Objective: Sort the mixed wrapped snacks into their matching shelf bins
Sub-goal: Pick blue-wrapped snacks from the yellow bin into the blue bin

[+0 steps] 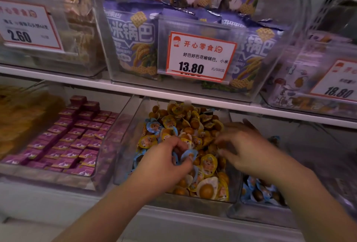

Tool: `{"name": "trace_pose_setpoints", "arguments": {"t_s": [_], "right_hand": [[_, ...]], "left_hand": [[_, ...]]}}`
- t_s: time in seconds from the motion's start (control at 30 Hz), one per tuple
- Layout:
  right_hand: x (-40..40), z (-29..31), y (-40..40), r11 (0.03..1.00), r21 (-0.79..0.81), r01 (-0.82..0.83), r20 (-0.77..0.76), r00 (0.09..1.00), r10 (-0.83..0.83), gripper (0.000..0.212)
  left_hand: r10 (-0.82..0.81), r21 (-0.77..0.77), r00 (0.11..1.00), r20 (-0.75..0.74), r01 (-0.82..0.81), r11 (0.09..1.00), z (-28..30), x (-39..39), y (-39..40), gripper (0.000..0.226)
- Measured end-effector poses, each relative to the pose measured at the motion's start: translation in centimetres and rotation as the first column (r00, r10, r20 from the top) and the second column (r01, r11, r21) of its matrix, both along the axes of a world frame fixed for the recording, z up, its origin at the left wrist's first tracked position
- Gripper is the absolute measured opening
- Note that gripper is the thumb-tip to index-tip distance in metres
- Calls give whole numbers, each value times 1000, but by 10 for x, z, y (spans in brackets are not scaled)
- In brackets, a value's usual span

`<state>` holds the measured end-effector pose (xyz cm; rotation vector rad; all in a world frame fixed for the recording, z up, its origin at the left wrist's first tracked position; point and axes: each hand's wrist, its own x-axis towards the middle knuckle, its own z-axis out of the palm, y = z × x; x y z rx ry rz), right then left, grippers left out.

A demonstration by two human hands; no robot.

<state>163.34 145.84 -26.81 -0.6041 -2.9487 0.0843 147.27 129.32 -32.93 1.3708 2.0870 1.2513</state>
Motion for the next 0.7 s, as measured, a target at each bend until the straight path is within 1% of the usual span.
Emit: {"name": "trace_pose_setpoints", "arguments": {"t_s": [0.03, 0.07, 0.17, 0.2, 0.27, 0.33, 0.4, 0.5, 0.57, 0.63, 0.7], "right_hand": [[2, -4, -1, 999, 9, 37, 100, 994, -38, 25], [3, -7, -3, 998, 12, 61, 162, 985, -63, 31], [0, -13, -12, 997, 65, 30, 217, 975, -44, 47], [-2, -14, -14, 997, 74, 31, 230, 972, -47, 48], [-5, -14, -17, 994, 89, 56, 227, 971, -75, 44], [-5, -14, -18, 993, 62, 101, 170, 979, -110, 36], [-5, -14, -18, 992, 11, 122, 103, 987, -122, 28], [-1, -15, -17, 996, -14, 92, 40, 995, -91, 17], [3, -14, -17, 999, 18, 47, -35, 998, -47, 13], [5, -11, -17, 999, 1, 41, -204, 978, -40, 11], [7, -5, -22, 988, -140, 63, -395, 912, -115, 11]], "left_hand": [[-34, -17, 997, -68, 33, 999, 0, 1, 2, 27], [-72, -27, 990, -121, 69, 997, 0, 1, 3, 30], [-141, -35, 963, -227, 137, 990, 1, 2, 5, 32], [-156, -37, 953, -260, 152, 988, 1, 2, 5, 32], [-194, -55, 937, -290, 186, 981, 2, 2, 5, 34], [-213, -84, 932, -293, 197, 977, 2, 1, 4, 33], [-184, -114, 935, -302, 156, 981, 0, -6, 2, 28], [-142, -137, 955, -261, 109, 985, -2, -17, -1, 24], [-143, -132, 967, -211, 117, 984, -3, -19, -2, 22], [-147, -133, 969, -198, 122, 983, -4, -20, -2, 20], [-140, -142, 966, -216, 111, 984, -4, -21, -2, 17]]}}
